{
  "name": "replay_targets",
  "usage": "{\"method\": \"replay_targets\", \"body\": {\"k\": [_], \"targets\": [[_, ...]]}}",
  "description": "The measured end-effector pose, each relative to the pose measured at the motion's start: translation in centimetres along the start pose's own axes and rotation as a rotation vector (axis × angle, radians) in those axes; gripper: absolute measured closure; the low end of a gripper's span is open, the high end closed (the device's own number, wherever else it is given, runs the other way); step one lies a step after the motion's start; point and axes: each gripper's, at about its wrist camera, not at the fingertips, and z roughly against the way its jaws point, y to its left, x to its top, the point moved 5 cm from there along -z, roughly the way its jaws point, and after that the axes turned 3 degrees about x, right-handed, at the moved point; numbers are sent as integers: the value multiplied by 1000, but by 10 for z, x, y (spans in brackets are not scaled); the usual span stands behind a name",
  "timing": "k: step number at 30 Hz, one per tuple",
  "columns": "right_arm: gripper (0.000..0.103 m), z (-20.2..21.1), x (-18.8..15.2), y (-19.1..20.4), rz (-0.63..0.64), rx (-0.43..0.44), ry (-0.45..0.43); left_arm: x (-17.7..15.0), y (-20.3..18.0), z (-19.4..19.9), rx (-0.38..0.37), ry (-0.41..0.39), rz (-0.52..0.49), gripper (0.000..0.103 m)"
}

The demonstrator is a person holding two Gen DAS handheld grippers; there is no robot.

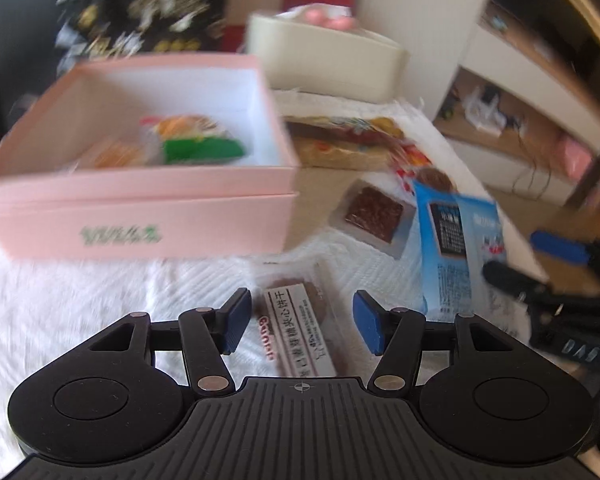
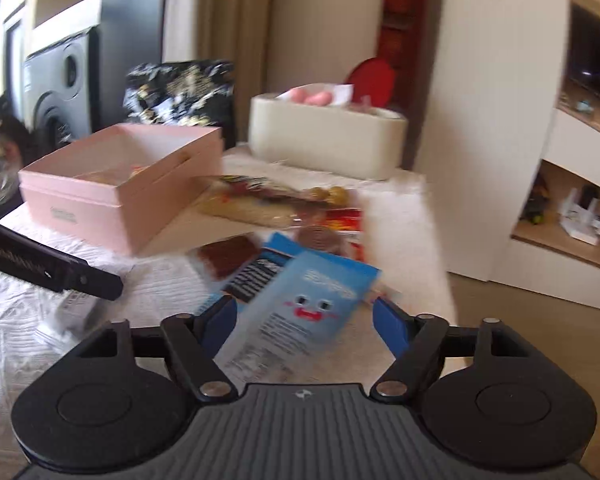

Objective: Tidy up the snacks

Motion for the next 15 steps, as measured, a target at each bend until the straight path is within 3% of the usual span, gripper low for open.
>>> {"method": "replay_targets", "body": {"k": [5, 9, 15], "targets": [[24, -5, -12, -4, -11, -25, 13, -15, -16, 5, 65, -29, -182, 41], [23, -5, -12, -5, -25, -29, 4, -24, 0, 17, 77, -18, -156, 39], [16, -10, -14, -9, -68, -32, 32, -20, 15, 19, 15, -14, -73, 42]]}}
